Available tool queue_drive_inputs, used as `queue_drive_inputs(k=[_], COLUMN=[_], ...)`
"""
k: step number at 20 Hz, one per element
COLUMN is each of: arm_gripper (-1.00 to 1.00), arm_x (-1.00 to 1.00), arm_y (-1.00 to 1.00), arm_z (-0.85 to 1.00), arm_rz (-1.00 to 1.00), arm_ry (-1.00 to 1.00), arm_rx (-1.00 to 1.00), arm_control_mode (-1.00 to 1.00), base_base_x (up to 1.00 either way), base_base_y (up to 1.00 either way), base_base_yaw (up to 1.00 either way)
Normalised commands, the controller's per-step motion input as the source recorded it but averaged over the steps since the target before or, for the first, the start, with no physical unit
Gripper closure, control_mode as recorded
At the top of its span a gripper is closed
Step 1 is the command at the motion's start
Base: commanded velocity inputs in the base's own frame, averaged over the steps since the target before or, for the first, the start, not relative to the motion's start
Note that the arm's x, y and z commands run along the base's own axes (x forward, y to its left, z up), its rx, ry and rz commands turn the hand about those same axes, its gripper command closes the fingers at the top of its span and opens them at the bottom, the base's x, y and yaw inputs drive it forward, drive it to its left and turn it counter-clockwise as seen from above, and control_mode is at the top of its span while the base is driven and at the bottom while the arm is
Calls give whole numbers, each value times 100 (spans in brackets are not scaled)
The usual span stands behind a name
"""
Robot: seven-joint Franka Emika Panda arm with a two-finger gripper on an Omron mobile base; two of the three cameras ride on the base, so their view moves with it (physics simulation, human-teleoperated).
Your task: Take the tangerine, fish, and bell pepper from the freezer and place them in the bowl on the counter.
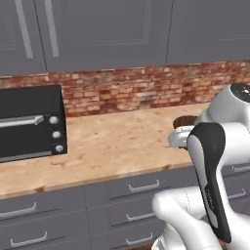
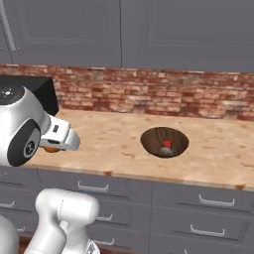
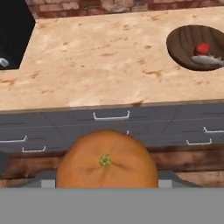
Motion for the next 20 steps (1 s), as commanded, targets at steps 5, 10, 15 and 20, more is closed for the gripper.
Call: queue_drive_inputs(k=[5,10,15,20], arm_gripper=[100,100,100,100], arm_x=[0,0,0,0], arm_y=[0,0,0,0], arm_z=[0,0,0,0], arm_rz=[0,0,0,0], arm_ry=[0,0,0,0], arm_rx=[0,0,0,0], arm_control_mode=[100,100,100,100], base_base_x=[38,33,41,63], base_base_y=[-95,-63,-34,0], base_base_yaw=[0,-7,-4,0])
